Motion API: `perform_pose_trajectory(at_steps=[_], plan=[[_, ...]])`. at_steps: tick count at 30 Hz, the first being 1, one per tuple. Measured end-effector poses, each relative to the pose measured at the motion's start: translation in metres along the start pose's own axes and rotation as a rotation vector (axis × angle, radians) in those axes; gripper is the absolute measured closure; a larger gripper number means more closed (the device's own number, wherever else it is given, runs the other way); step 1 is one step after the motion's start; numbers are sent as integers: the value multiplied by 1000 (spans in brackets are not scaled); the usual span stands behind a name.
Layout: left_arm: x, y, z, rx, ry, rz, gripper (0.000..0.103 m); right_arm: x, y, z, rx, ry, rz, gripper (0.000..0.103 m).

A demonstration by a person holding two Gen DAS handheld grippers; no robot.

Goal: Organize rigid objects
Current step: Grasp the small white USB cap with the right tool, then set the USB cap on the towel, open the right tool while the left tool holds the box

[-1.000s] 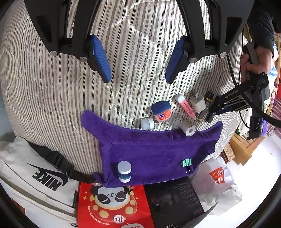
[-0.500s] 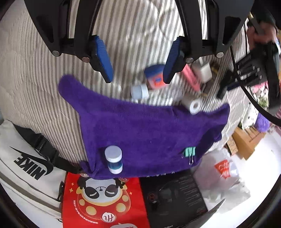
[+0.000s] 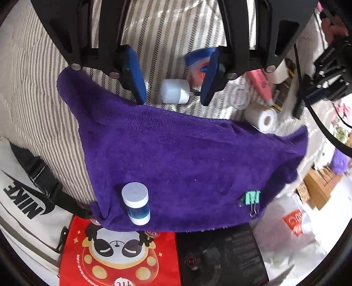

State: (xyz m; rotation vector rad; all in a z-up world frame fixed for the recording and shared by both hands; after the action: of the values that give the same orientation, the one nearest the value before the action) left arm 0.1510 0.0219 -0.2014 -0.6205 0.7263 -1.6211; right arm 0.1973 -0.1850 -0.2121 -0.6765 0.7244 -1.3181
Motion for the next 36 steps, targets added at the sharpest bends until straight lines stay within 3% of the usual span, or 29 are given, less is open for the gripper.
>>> perform_pose_trajectory(at_steps=[5,9,14,16,18,26,28,30,36], plan=[[0,0,1,-2,-4,2,82,4,0,-4,0,-24,-4,58],[1,0,1,-2,-4,2,82,5,1,-7,18,-74,-42,68],[1,1,1,-2,-2,4,81,6,-4,-13,19,-100,-49,69],[0,0,1,-1,-2,3,81,9,-8,-17,5,-98,-41,66],[0,0,1,-1,-1,4,81,13,-12,-22,-4,-89,-31,54],[0,0,1,-1,-4,4,82,16,-17,-31,39,-94,-10,53],[0,1,1,-3,-4,5,82,13,-16,-29,60,-108,-8,58],[0,1,1,-6,-5,8,82,10,-15,-26,71,-114,4,76],[0,1,1,-16,-9,5,82,9,-18,-30,40,-111,20,76]])
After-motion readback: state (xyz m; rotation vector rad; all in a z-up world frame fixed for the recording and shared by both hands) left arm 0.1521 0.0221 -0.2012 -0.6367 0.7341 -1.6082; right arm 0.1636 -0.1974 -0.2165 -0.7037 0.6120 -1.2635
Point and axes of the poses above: each gripper's, at about its wrist camera, not at the fingertips, and y roughly the way its jaws point, x to its right, z to its top, the point moved 9 cm from there along y, roughly the way its jaws point, and after that the axes turned 9 degrees about x, right-handed, at the moved point
